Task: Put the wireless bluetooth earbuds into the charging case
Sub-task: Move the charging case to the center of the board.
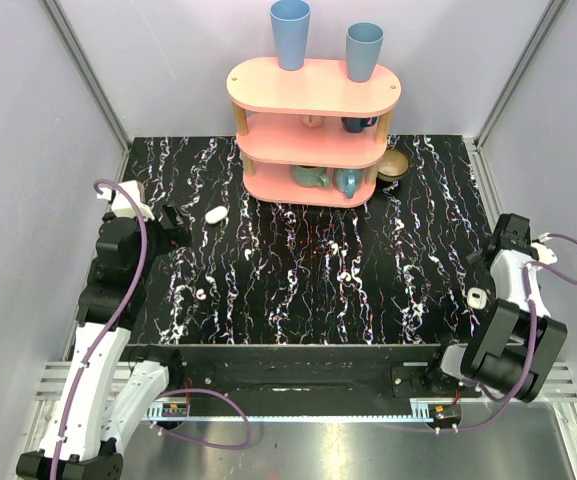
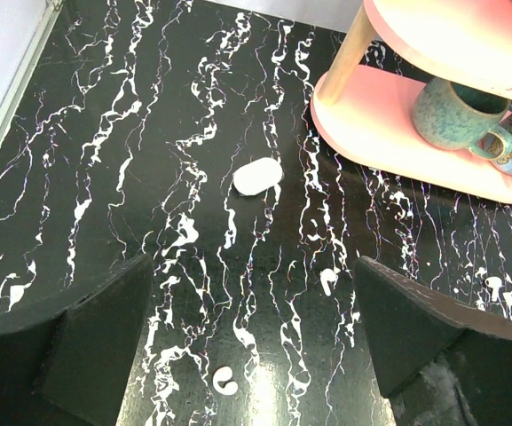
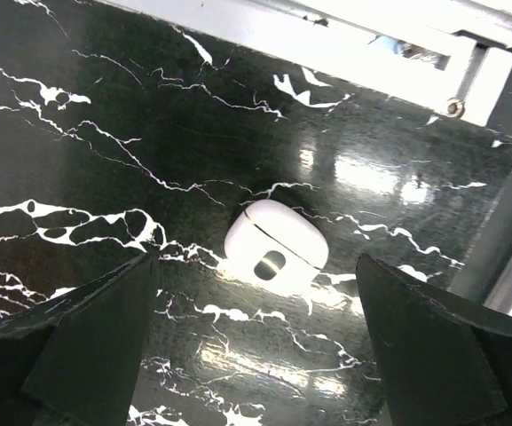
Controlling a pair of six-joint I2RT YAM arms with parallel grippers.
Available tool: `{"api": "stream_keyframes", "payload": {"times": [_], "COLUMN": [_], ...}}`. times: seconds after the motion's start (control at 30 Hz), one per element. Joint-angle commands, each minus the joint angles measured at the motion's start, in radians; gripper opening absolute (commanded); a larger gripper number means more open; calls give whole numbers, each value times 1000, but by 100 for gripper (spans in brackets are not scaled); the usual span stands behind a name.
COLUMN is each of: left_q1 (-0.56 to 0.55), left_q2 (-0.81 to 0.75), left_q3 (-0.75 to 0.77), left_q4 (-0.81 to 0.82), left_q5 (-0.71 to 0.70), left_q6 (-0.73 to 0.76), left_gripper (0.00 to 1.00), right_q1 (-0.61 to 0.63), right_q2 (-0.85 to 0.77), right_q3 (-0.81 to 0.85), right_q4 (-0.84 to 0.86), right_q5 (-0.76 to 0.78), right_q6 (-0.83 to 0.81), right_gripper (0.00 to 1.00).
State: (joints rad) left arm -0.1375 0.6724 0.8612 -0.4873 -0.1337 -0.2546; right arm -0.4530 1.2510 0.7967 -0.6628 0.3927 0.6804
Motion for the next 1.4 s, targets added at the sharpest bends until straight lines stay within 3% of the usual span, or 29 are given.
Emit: {"api": "stream_keyframes", "payload": {"times": [0.0,0.37,0.9,1.37], "left_q1": [4,10,38,53], "left_q2": [7,32,64,87], "left_q3": [-2,-1,7,15], "left_q4": [19,16,18,16], "left_q5": [20,22,71,89], "left_q6": [0,0,-3,-3], "left_gripper": [99,99,99,99], "right_q1": [-10,-12,-7,19], "right_q2": [86,232,266,317], "right_q3": [-4,-17,-5,-22], "right_q4": [83,166,224,238], "right_q5": [-54,-52,-164,-307], "right_q6": [33,8,-113,-71], "right_gripper": [100,100,97,100]}}
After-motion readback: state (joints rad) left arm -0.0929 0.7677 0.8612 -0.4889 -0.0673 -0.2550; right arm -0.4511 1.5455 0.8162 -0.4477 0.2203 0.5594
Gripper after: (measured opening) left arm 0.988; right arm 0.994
